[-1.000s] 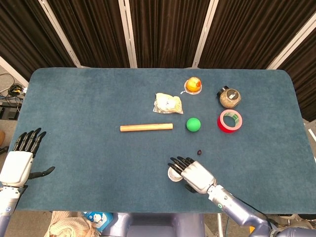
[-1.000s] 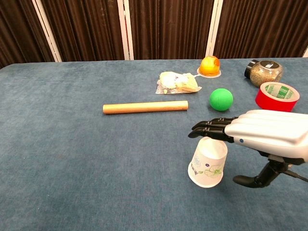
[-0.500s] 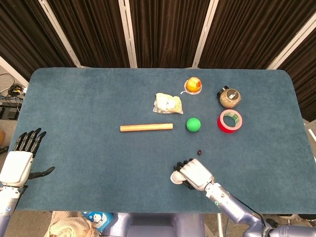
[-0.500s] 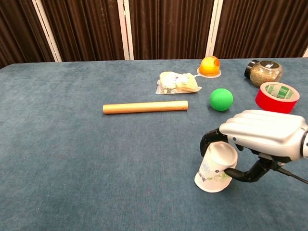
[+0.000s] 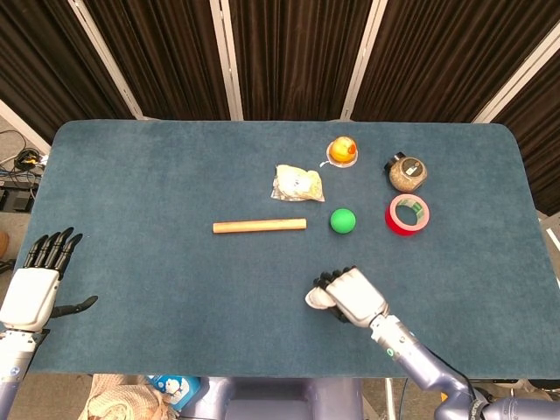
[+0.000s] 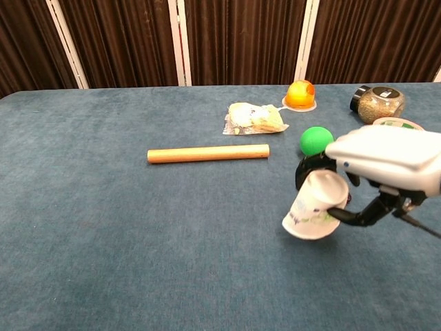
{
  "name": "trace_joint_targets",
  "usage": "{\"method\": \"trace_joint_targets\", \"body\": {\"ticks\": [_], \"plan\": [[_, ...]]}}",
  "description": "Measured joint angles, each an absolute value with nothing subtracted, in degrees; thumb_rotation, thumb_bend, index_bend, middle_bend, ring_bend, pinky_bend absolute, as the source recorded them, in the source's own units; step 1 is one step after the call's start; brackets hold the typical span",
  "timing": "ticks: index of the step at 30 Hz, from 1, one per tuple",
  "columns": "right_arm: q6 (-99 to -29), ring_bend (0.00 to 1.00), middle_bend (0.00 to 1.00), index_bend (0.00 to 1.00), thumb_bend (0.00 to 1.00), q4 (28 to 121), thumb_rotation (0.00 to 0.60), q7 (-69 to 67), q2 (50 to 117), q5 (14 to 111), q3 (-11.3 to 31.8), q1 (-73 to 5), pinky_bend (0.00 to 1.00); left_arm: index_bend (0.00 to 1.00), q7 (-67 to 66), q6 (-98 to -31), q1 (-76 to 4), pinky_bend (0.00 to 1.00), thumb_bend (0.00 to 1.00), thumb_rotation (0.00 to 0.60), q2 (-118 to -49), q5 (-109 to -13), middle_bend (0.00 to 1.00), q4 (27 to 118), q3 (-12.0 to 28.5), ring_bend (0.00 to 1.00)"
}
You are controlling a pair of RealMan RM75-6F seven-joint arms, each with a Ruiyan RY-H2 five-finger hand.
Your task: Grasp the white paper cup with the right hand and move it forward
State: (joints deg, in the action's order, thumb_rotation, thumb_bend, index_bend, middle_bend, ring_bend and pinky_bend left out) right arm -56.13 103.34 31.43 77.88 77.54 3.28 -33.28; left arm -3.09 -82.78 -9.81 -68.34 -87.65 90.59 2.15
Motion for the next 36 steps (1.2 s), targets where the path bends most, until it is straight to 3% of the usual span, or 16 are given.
{"method": "trace_joint_targets", "body": {"ticks": [18,21,25,27,34,36], "plan": [[-58.81,0.43,0.36,0.36,0.47,94.87,0.6,29.05,79.18,71.59,5.18,-32.31,0.49,0.0,-3.3,-82.69,-9.8,0.0,0.02,0.6,-68.37,-87.57,0.0,90.76,2.11,0.0],[-59.03,0.42,0.36,0.32,0.47,93.89,0.6,28.48,79.58,71.49,5.21,-32.27,0.48,0.0,-3.3,-82.7,-9.79,0.0,0.02,0.6,-68.38,-87.58,0.0,90.77,2.09,0.0],[-58.57,0.33,0.26,0.08,0.47,93.54,0.6,28.76,79.59,70.72,4.91,-32.34,0.37,0.0,-3.19,-82.71,-9.77,0.0,0.02,0.6,-68.35,-87.54,0.0,90.8,2.1,0.0],[-57.92,0.28,0.2,0.02,0.47,93.75,0.6,29.72,79.27,69.6,4.61,-32.43,0.34,0.0,-3.15,-82.69,-9.77,0.0,0.02,0.6,-68.33,-87.52,0.0,90.82,2.11,0.0],[-56.59,0.09,0.01,0.0,0.45,95.91,0.6,34.28,78.28,63.99,3.96,-32.94,0.21,0.0,-3.08,-82.65,-9.78,0.0,0.02,0.6,-68.29,-87.54,0.0,90.91,2.08,0.0],[-56.7,0.06,0.0,0.0,0.44,96.64,0.6,35.28,77.91,63.16,3.89,-33.1,0.19,0.0,-3.03,-82.64,-9.77,0.0,0.02,0.6,-68.29,-87.47,0.0,90.92,2.11,0.0]]}}
